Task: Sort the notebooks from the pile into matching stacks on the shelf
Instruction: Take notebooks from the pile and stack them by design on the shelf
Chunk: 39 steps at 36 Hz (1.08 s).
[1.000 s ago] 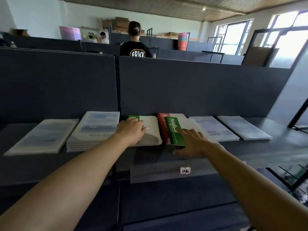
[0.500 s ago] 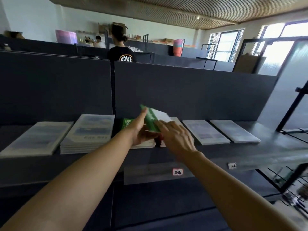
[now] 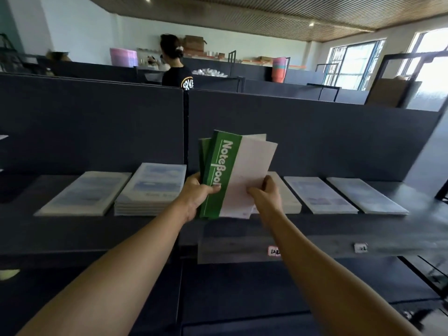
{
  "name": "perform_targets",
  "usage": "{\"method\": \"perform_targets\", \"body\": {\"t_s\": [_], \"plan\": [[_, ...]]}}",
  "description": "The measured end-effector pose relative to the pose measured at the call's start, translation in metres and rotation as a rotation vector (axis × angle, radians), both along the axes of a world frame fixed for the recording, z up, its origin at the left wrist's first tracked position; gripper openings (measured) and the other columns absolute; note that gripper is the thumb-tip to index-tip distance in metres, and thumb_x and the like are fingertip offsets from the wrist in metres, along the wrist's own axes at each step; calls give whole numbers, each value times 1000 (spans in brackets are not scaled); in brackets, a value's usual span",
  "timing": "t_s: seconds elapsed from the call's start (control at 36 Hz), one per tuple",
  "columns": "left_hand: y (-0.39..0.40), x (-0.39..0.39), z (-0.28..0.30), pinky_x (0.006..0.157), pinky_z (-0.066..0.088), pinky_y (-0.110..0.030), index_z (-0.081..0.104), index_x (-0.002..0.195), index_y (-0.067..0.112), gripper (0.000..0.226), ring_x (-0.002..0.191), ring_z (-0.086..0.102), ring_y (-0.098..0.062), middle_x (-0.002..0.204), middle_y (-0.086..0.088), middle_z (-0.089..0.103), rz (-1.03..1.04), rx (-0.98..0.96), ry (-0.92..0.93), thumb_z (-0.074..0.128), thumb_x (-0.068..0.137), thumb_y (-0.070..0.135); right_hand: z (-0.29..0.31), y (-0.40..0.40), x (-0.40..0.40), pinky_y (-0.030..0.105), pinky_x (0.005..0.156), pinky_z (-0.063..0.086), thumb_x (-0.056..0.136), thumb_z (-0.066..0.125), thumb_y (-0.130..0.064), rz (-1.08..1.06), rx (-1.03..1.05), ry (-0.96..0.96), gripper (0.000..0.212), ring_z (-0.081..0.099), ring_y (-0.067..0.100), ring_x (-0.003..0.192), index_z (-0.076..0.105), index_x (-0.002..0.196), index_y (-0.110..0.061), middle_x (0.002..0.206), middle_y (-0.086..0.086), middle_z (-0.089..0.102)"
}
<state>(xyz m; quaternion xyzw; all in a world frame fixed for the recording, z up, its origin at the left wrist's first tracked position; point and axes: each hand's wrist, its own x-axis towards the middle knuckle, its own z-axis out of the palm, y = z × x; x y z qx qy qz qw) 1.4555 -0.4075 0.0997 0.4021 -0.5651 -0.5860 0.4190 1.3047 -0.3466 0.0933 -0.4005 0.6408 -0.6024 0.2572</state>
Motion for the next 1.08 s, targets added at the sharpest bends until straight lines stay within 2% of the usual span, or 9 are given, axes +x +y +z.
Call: {"method": "perform_targets", "body": {"t_s": [0.19,0.33,0.44,0.56,0.61,0.69,0.81,0.94,1.08], "plan": [[14,2,-35,71,43,-17,39,135,18,62,107,53,-14,118,-1,57,-48,-84,-214,61,84,-11,-36,12,6,18,51,46,86,47,3,55,128,-6,40,58,13,79,47,123,-12,100,6,59],[-2,-7,-24,75,45,-25,22,145,15,71,110,51,-18,130,-7,51,133,-185,-252,57,87,-7,-19,-5,6,14,52,44,90,42,6,4,83,101,57,55,12,87,34,139,-21,118,7,56],[-17,-11,0,82,44,-24,7,153,24,94,122,46,-22,147,-8,33,189,-208,-284,59,83,-12,3,-23,4,39,84,54,89,45,5,-62,109,225,65,54,25,111,23,145,-21,134,6,49],[-27,-8,7,84,43,-26,30,146,20,64,109,47,-25,149,-12,17,103,-253,-672,53,91,-3,7,-37,6,30,73,48,86,39,9,-62,273,235,53,54,24,101,42,134,-13,126,6,51],[-32,-7,4,98,42,-32,38,142,19,54,122,44,-30,150,-12,20,44,-338,-878,57,93,9,2,-43,9,31,81,48,87,40,9,-58,326,254,51,55,25,109,46,134,-10,131,10,50],[-32,-8,-1,107,37,-37,44,139,19,50,128,42,-30,148,-10,30,-148,-416,-1045,60,93,29,-5,-50,13,28,85,46,91,44,7,-60,392,303,47,52,27,116,46,135,-8,133,11,49],[-37,-5,-13,103,40,-43,48,131,29,56,124,43,-34,141,-7,34,-317,-426,-1266,67,83,50,-9,-57,15,31,91,46,91,47,4,-47,475,428,46,51,27,117,43,135,-7,132,12,50],[-50,-9,-20,98,43,-41,47,134,24,61,120,49,-30,137,-6,40,-320,-491,-1280,72,81,42,-11,-61,23,36,90,46,92,54,-9,-52,590,645,40,46,29,121,45,131,-8,128,10,53],[-57,-10,-21,91,46,-37,51,128,22,55,111,55,-26,131,-5,49,-318,-486,-1225,73,80,38,-15,-73,30,38,99,43,92,57,-19,-9,595,611,50,48,31,122,37,137,-6,133,13,50]]}}
